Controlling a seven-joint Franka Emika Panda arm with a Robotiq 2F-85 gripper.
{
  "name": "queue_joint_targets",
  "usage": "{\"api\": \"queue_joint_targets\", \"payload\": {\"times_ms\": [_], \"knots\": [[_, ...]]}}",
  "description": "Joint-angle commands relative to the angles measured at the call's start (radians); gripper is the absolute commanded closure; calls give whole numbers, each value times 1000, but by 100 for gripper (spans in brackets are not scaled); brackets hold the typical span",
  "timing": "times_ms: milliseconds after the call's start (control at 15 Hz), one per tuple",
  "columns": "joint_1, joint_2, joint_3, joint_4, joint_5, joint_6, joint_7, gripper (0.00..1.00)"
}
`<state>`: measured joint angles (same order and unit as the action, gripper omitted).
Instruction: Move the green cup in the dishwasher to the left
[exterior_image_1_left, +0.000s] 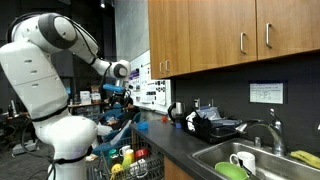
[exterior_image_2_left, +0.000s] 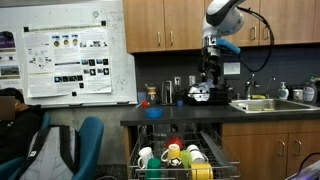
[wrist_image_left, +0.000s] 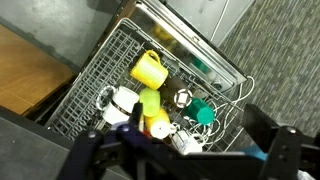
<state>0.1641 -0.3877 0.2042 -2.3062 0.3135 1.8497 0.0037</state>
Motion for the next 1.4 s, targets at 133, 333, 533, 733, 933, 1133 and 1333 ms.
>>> {"api": "queue_joint_targets", "payload": {"times_ms": [133, 333, 533, 733, 933, 1133, 1333], "knots": [[47, 173, 25, 71, -53, 114, -62, 0], [60, 254, 38, 91, -92, 191, -68, 0], [65, 326, 44, 111, -142, 285, -59, 0], [65, 391, 41, 121, -176, 368, -62, 0], [66, 449, 41, 114, -184, 452, -60, 0], [67, 506, 42, 100, -179, 517, -66, 0], [67, 568, 45, 94, -169, 574, -73, 0]]}}
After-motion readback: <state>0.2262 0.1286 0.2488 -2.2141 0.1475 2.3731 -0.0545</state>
